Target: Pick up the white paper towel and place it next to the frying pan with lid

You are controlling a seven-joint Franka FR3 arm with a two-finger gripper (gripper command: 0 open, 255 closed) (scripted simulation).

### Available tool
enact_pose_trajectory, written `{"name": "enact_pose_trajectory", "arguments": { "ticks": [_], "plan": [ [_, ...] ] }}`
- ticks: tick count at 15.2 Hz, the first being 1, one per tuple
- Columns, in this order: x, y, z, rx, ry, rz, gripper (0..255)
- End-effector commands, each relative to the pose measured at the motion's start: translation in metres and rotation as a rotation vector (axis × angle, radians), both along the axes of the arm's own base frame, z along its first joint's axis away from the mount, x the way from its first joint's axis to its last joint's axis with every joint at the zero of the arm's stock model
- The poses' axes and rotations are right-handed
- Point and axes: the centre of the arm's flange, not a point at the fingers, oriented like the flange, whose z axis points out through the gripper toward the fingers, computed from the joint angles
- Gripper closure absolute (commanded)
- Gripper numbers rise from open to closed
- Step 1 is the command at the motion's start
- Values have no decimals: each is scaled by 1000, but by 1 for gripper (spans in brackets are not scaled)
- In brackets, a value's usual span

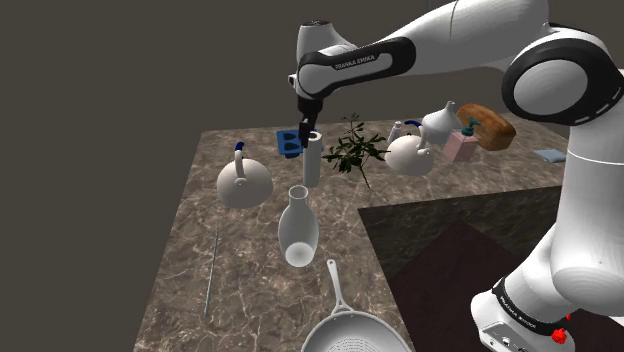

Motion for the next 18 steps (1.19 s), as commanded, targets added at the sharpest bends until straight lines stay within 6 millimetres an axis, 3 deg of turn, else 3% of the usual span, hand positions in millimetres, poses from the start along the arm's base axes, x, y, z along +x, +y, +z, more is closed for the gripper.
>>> {"name": "enact_pose_trajectory", "arguments": {
  "ticks": [1,9,10,18],
  "plan": [
    [1,0,-10,0,0,0,0],
    [1,0,-13,0,0,0,0],
    [1,0,-13,0,0,0,255],
    [0,0,-14,0,0,0,255]
  ]
}}
